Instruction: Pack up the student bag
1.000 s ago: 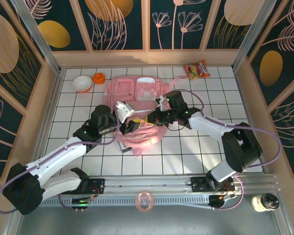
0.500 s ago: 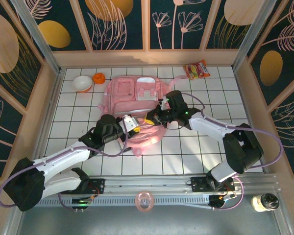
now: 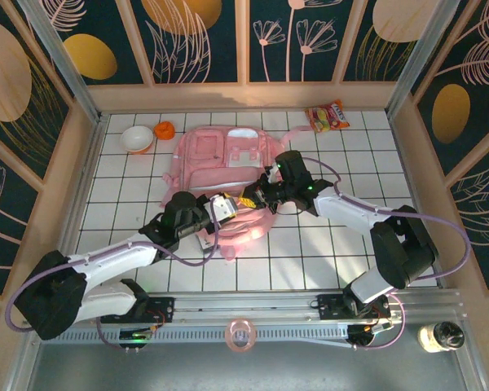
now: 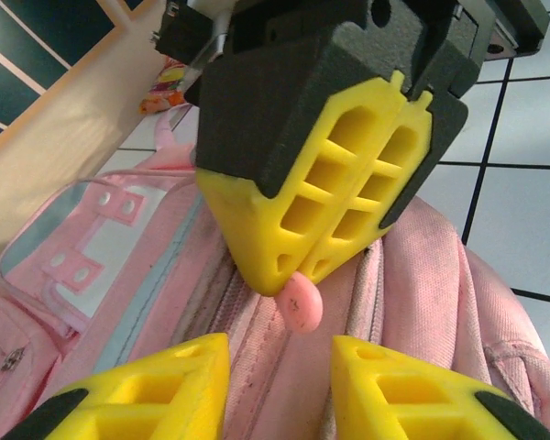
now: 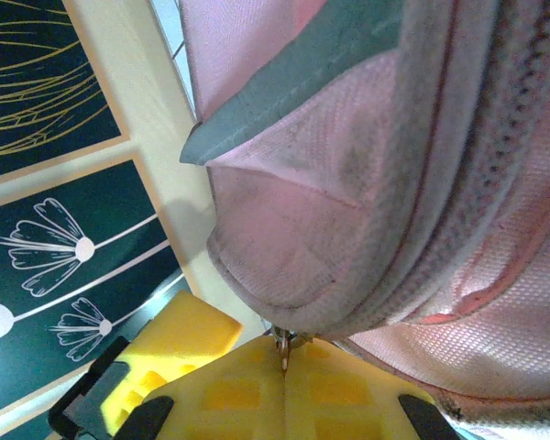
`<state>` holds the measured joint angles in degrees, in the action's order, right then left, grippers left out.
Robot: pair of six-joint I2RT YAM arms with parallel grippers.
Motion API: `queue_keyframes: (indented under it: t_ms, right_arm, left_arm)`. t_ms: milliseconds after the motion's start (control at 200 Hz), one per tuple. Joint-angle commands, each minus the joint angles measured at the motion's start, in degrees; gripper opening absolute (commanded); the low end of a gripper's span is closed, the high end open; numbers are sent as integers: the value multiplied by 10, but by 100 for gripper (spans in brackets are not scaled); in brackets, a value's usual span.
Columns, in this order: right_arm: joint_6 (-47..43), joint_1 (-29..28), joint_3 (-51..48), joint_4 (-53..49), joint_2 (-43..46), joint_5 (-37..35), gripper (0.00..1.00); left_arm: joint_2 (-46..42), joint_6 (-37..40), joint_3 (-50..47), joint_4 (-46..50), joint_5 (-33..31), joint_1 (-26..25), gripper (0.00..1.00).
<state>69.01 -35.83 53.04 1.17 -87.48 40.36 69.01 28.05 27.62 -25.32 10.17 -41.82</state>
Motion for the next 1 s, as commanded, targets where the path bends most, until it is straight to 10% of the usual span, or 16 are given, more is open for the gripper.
queue_keyframes:
  t_ms: [0, 480, 626, 996]
  right_arm:
    - [17, -9, 12, 37, -1, 22, 0]
    - [25, -11, 8, 30, -6, 22, 1]
    - [32, -10, 10, 40, -5, 24, 4]
    - [-12, 42, -26, -71, 76, -55, 38]
  left_arm:
    - [16, 8, 0, -38, 16, -7, 33]
    - [37, -24, -2, -98, -7, -14, 28]
    - [55, -37, -1, -103, -21, -14, 6]
    - [33, -135, -33, -91, 3, -14, 0]
